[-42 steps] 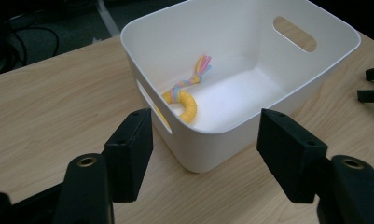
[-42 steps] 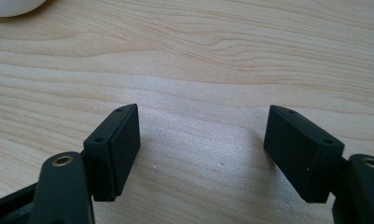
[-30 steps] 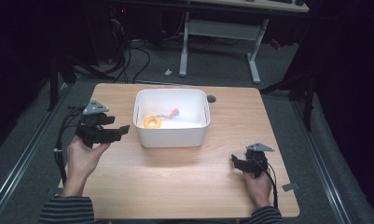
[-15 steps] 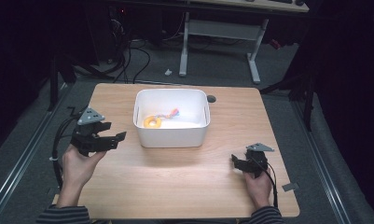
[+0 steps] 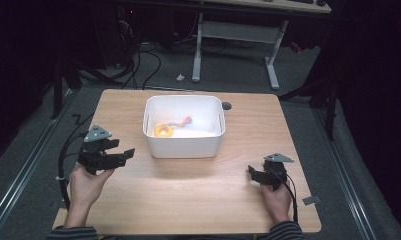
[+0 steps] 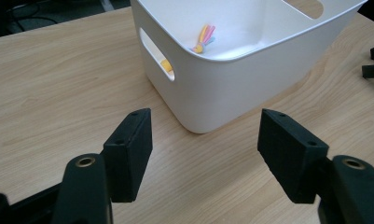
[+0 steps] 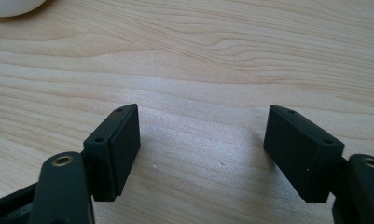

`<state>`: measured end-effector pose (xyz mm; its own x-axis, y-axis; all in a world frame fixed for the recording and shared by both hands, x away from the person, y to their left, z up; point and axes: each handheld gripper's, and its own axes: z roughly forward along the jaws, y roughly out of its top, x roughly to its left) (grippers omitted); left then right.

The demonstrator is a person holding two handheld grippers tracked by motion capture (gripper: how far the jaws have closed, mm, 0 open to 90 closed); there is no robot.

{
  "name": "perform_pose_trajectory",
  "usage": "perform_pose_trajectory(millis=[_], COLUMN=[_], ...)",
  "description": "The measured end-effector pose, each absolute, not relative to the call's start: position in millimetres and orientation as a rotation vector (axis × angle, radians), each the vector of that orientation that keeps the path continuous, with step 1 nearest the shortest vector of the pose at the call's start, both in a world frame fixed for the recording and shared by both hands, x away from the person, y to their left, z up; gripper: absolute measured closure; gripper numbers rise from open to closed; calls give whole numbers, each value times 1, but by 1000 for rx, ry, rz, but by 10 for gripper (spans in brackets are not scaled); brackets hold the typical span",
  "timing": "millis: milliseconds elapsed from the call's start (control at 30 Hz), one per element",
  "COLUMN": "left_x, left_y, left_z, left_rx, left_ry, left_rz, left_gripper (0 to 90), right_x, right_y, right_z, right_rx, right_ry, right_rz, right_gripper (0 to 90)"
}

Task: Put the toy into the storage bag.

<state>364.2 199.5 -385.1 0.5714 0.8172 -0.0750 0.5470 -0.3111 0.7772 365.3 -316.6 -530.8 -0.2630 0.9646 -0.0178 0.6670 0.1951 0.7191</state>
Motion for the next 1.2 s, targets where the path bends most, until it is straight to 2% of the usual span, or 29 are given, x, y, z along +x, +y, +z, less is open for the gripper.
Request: perform_pose_trajectory(millis=[1200], left_x=[361], left_y=[200], left_z=[-429], left_rx=[1968], left_ry=[1116], left_rz=[353], left_gripper=[363], right_x=[365], right_y=[-317], right_z=[-531], right_rx=[1516], right_ry=[2004], right_rz=[834], right_gripper=[271])
